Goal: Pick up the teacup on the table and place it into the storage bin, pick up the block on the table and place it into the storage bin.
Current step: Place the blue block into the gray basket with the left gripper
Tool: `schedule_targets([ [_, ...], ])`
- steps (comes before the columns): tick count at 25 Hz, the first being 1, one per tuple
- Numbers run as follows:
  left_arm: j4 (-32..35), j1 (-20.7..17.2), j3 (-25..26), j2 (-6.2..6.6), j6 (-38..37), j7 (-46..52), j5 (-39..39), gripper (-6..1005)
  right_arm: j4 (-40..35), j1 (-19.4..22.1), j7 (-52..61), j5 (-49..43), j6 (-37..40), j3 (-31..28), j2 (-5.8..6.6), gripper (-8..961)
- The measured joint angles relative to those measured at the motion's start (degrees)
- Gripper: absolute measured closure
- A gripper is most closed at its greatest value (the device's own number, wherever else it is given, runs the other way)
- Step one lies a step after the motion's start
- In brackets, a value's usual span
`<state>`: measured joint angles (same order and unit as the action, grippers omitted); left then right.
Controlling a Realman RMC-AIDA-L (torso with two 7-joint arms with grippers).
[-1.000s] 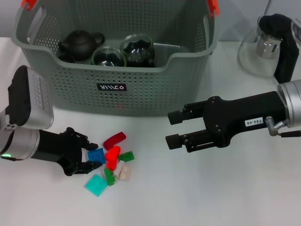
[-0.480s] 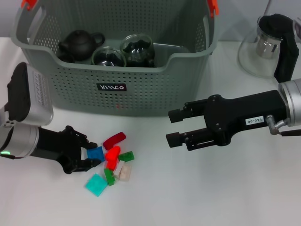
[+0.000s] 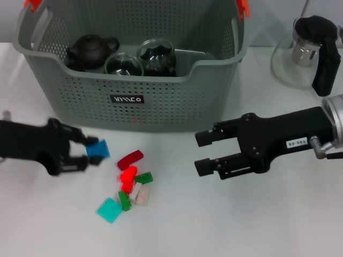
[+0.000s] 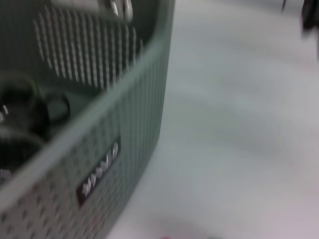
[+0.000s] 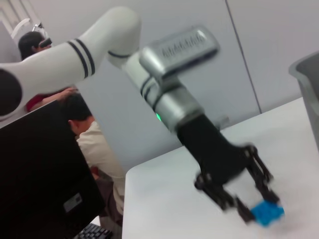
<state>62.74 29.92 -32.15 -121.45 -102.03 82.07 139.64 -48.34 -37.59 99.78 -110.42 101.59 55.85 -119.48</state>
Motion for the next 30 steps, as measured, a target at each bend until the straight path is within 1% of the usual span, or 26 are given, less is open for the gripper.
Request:
schedule_targets([
  [1,-0.05,0.33,3.40,0.80,-3.27,0.00,-1.65,596,0.00,0.08,-0.22,-0.11,0.33,0.07,0.15,206],
  [3,-0.24,1.00,8.60,2.02,-9.38,0.00,-4.75,596,0.01,0.31,-0.81,-0.17,0.98,0.14,0.49,206],
  [6,0.01,2.07,13.48,3.28,-14.66,2.20,-11.11,596,0.06,0.57,-1.33,-0.21,1.87,0.02,1.00,206],
  [8,0.50,3.29,14.46,3.98,-14.93,5.81,-15.94,596,0.08,0.64,-1.34,-0.23,2.20,0.01,1.29,206],
  [9,0.62,3.65,14.53,4.17,-14.85,6.78,-17.13,596,0.09,0.67,-1.35,-0.23,2.35,0.01,1.40,207],
  [10,0.93,4.82,14.44,4.64,-14.77,8.60,-19.43,596,0.11,0.72,-1.35,-0.23,2.49,0.00,1.48,207],
  [13,2.06,7.98,13.93,5.18,-13.45,11.71,-21.65,596,0.17,0.77,-1.36,-0.24,2.82,-0.09,1.56,207],
  [14,2.62,9.62,13.31,5.32,-11.50,13.13,-21.61,595,0.19,0.78,-1.36,-0.24,2.96,-0.15,1.59,207],
  [16,2.79,11.44,11.31,5.73,-6.84,15.50,-21.18,595,0.38,0.83,-1.36,-0.24,2.99,-0.20,1.62,207],
  [19,1.42,13.22,4.93,6.79,3.83,19.47,-20.74,595,0.70,1.10,-1.39,-0.24,2.81,-0.22,1.62,207],
  [21,0.04,14.34,0.86,7.20,10.93,21.34,-19.68,595,0.71,1.23,-1.39,-0.23,2.62,-0.22,1.62,207],
  [25,-3.86,16.74,-4.56,7.28,22.07,23.71,-15.62,595,0.76,1.33,-1.10,-0.03,2.58,-0.27,1.61,205],
  [27,-5.64,17.47,-6.68,7.19,25.54,24.14,-14.41,596,1.04,1.38,-0.99,-0.07,2.57,-0.67,1.61,205],
  [30,-7.28,17.65,-9.99,6.60,29.99,24.20,-13.45,591,1.54,1.44,-1.05,-0.13,2.57,-1.25,1.62,206],
])
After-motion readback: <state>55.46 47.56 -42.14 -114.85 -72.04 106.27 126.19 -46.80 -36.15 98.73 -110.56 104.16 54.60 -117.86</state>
